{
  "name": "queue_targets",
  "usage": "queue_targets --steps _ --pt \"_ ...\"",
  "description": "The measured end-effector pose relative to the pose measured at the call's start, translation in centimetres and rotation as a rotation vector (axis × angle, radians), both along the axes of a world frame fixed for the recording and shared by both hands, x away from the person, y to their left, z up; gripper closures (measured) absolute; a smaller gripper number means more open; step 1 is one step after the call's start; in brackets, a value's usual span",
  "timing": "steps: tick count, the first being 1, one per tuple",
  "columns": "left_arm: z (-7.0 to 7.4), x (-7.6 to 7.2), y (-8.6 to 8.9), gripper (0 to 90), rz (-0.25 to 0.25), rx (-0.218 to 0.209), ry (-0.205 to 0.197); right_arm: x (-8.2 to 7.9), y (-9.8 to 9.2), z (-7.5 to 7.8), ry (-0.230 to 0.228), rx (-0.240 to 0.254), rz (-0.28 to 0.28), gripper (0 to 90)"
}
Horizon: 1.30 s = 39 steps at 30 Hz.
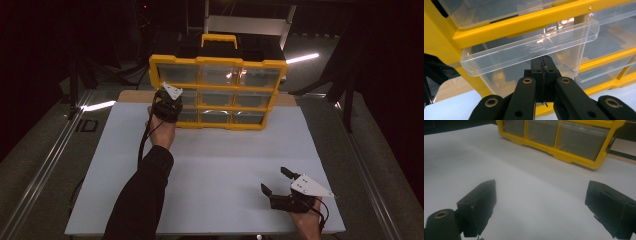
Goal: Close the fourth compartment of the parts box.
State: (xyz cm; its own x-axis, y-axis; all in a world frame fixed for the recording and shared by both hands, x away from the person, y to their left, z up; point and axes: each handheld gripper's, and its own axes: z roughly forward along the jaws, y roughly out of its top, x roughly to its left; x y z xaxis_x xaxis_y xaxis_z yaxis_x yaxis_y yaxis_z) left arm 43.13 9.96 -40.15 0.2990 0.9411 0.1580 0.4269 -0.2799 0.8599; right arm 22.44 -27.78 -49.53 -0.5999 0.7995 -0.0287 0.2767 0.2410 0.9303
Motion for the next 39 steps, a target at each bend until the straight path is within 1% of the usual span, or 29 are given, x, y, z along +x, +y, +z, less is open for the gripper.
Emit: queue_targets --steps 2,5,6,7,8,9,10,11,12,13,14,15,16,26,28,31,33,34,36,39 --pt "0.0 0.2 -0.1 90.0 0.003 0.008 0.004 0.0 0.0 0.0 0.000 0.000 0.001 10.3" --pt "0.0 0.4 -0.2 90.0 0.008 0.008 0.005 0.0 0.0 0.0 0.000 -0.003 0.002 10.3" --pt "0.0 0.6 -0.3 90.0 0.013 0.019 0.006 0.0 0.0 0.0 0.001 -0.003 0.003 10.3" --pt "0.0 0.6 -0.3 90.0 0.013 0.019 0.006 0.0 0.0 0.0 0.001 -0.003 0.003 10.3" --pt "0.1 0.7 -0.4 90.0 0.016 0.037 0.008 0.0 0.0 0.0 0.001 -0.003 0.002 10.3" --pt "0.1 0.7 -0.4 90.0 0.016 0.037 0.008 0.0 0.0 0.0 0.001 -0.003 0.002 10.3" --pt "0.2 0.9 -0.6 90.0 0.017 0.058 0.010 0.0 -0.1 0.0 0.001 -0.002 0.001 10.3" --pt "0.2 0.9 -0.6 90.0 0.017 0.058 0.010 0.0 -0.1 0.0 0.001 -0.002 0.001 10.3" --pt "0.2 1.1 -0.7 90.0 0.020 0.073 0.013 0.0 -0.1 0.0 0.001 -0.002 0.001 10.3" --pt "0.2 1.1 -0.7 90.0 0.020 0.073 0.013 0.0 -0.1 0.0 0.001 -0.002 0.001 10.3" --pt "0.2 1.2 -0.9 90.0 0.020 0.096 0.013 0.0 -0.1 0.0 0.001 -0.002 0.002 10.3" --pt "0.2 1.2 -0.9 90.0 0.020 0.096 0.013 0.0 -0.1 0.0 0.001 -0.002 0.002 10.3" --pt "0.3 1.3 -1.0 90.0 0.019 0.107 0.017 0.0 0.0 0.0 0.002 -0.006 0.005 10.3" --pt "0.3 1.5 -1.0 89.8 0.017 0.112 0.022 0.0 0.0 -0.1 0.006 -0.010 0.009 10.3" --pt "0.3 1.5 -1.0 88.7 0.010 0.113 0.026 0.0 0.1 -0.1 0.005 -0.011 0.009 10.3" --pt "0.1 1.3 -0.9 87.0 -0.008 0.126 0.033 0.0 0.1 -0.1 0.006 -0.013 0.009 10.3" --pt "0.0 1.1 -0.8 86.0 -0.037 0.116 0.048 0.0 0.0 -0.1 0.007 -0.013 0.008 10.3" --pt "0.0 1.1 -0.8 85.3 -0.037 0.116 0.048 0.0 0.0 -0.1 0.006 -0.013 0.008 10.3" --pt "-0.2 0.8 -0.9 84.3 -0.067 0.140 0.053 0.0 0.0 -0.1 0.006 -0.012 0.007 10.3" --pt "-0.7 0.0 -1.0 83.2 -0.117 0.157 0.067 0.0 0.1 -0.1 0.006 -0.015 0.007 10.3"
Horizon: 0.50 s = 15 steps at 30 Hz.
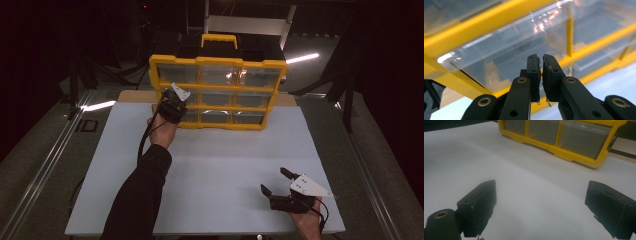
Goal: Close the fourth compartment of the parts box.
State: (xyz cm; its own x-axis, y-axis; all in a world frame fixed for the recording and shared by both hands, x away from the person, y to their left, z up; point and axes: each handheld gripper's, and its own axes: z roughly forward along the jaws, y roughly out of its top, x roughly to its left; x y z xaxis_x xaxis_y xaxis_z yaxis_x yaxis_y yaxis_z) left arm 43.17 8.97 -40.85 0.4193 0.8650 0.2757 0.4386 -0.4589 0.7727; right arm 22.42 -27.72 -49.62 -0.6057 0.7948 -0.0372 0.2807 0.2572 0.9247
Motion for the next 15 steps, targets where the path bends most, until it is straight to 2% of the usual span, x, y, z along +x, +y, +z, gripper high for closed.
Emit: queue_targets --steps 3,4,5,6,9,10,13,14,15 --pt "-0.3 -0.5 -0.1 81.8 -0.027 0.002 0.009 0.0 0.0 0.0 -0.001 -0.001 -0.001 10.3" --pt "-0.6 -1.2 -0.2 81.3 -0.056 0.030 0.010 -0.1 0.0 0.0 -0.001 0.001 -0.001 10.3" --pt "-0.6 -1.2 -0.2 80.7 -0.056 0.030 0.010 -0.1 0.0 0.0 -0.001 0.001 -0.001 10.3" --pt "-0.7 -1.9 -0.2 80.0 -0.088 0.042 0.009 -0.1 0.0 0.0 0.001 0.002 -0.003 10.3" --pt "-0.8 -2.5 -0.1 76.9 -0.108 0.052 0.009 0.0 0.0 0.0 0.000 0.000 -0.002 10.3" --pt "-0.9 -3.1 0.0 75.3 -0.130 0.066 0.006 -0.1 0.0 0.0 -0.001 -0.001 -0.002 10.3" --pt "-1.0 -3.7 0.3 71.4 -0.145 0.065 0.007 -0.1 0.0 0.1 -0.002 -0.001 -0.001 10.3" --pt "-1.0 -4.4 0.8 69.8 -0.154 0.048 0.007 -0.1 0.0 0.0 0.000 0.002 -0.002 10.3" --pt "-1.0 -4.4 0.8 67.8 -0.154 0.048 0.007 -0.1 0.0 0.0 0.000 0.002 -0.002 10.3"
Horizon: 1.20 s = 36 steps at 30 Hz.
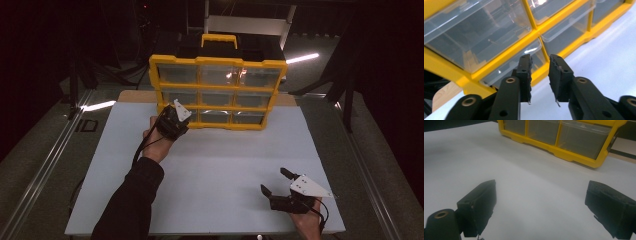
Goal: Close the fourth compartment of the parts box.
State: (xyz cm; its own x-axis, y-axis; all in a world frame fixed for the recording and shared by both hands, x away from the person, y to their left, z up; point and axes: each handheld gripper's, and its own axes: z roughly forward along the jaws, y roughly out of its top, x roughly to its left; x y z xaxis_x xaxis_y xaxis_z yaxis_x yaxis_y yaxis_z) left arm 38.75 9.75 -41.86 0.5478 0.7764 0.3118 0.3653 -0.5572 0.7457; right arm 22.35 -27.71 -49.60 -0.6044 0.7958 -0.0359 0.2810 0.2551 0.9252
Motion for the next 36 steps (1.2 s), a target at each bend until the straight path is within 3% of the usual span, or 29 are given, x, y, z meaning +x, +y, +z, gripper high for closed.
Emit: queue_targets --steps 6,11,14,18,21,22,23,25,27,32,36 --pt "0.0 -2.3 1.7 56.3 -0.028 -0.047 0.004 0.0 0.1 0.0 0.002 0.007 0.000 10.3" --pt "-0.2 -4.5 3.6 50.0 -0.043 -0.129 0.020 0.2 0.4 0.0 0.008 0.012 0.007 10.3" --pt "-0.5 -5.3 4.0 42.2 -0.051 -0.137 0.019 0.2 0.5 0.0 0.012 0.015 0.009 10.2" --pt "-1.4 -6.9 4.8 36.1 -0.062 -0.148 0.011 0.3 0.6 -0.1 0.012 0.012 0.017 10.2" --pt "-2.6 -8.3 5.8 26.8 -0.063 -0.187 0.004 0.3 0.8 -0.1 0.016 0.015 0.022 10.2" --pt "-2.6 -8.3 5.8 24.9 -0.063 -0.187 0.004 0.3 0.8 -0.1 0.016 0.015 0.022 10.2" --pt "-3.1 -8.9 6.3 24.1 -0.061 -0.219 0.012 0.4 0.9 -0.2 0.021 0.017 0.023 10.2" --pt "-3.6 -9.6 6.7 21.3 -0.058 -0.241 0.016 0.4 1.0 -0.2 0.020 0.017 0.026 10.2" --pt "-4.2 -10.3 7.1 18.5 -0.058 -0.245 0.014 0.4 1.1 -0.2 0.020 0.017 0.029 10.2" --pt "-4.9 -11.3 8.3 10.1 -0.067 -0.283 0.005 0.4 1.2 -0.2 0.019 0.016 0.032 10.2" --pt "-5.7 -11.7 9.3 3.8 -0.032 -0.287 -0.010 0.5 1.2 -0.2 0.025 0.027 0.027 10.2"
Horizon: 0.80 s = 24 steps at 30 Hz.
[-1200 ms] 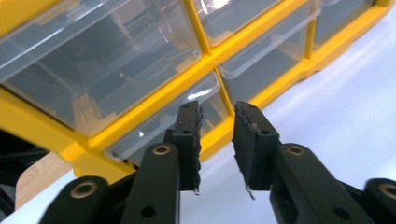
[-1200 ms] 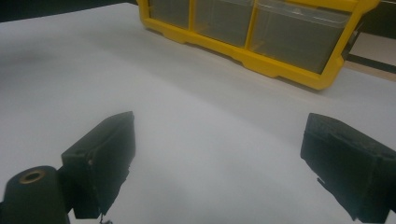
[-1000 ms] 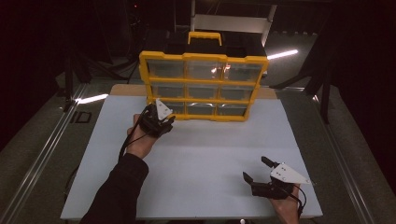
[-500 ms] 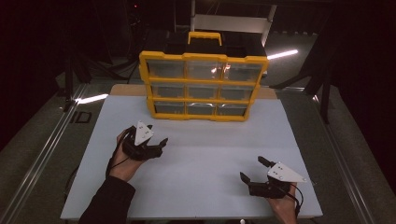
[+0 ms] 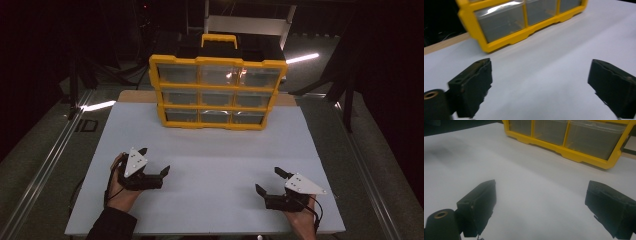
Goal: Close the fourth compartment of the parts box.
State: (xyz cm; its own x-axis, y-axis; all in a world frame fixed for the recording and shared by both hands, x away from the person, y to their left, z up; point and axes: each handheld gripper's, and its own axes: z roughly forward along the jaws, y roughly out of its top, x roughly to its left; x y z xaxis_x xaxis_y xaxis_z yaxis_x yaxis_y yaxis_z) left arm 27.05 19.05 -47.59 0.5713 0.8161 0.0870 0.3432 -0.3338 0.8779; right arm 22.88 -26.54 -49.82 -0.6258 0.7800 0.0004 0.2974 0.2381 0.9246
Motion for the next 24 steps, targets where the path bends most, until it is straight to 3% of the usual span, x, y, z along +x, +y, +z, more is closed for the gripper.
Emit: queue_targets --steps 1,10,14,15,16,17,20,24 --pt "-0.2 0.0 0.5 0.0 0.000 -0.007 -0.001 0.1 0.1 0.0 0.002 0.006 0.000 10.2" --pt "-0.8 -0.9 2.5 0.0 0.015 -0.049 -0.020 0.9 0.0 -0.1 -0.005 0.003 0.001 10.2" --pt "-0.9 -1.3 3.6 0.0 0.036 -0.065 -0.041 1.7 -0.6 -0.1 0.003 0.035 -0.017 10.2" --pt "-0.9 -1.5 4.3 0.0 0.049 -0.096 -0.040 2.1 -0.9 -0.1 0.005 0.042 -0.024 10.2" --pt "-0.9 -1.5 4.3 0.0 0.049 -0.096 -0.040 2.1 -0.9 -0.1 0.005 0.042 -0.024 10.2" --pt "-1.0 -1.6 4.9 0.0 0.059 -0.133 -0.043 2.5 -1.0 -0.2 0.005 0.040 -0.032 10.1" --pt "-1.0 -1.8 5.2 0.0 0.066 -0.140 -0.047 2.8 -1.2 -0.4 0.009 0.036 -0.035 10.2" --pt "-1.2 -2.1 5.4 0.0 0.060 -0.111 -0.048 2.7 -1.5 -0.5 0.013 0.032 -0.041 10.2"
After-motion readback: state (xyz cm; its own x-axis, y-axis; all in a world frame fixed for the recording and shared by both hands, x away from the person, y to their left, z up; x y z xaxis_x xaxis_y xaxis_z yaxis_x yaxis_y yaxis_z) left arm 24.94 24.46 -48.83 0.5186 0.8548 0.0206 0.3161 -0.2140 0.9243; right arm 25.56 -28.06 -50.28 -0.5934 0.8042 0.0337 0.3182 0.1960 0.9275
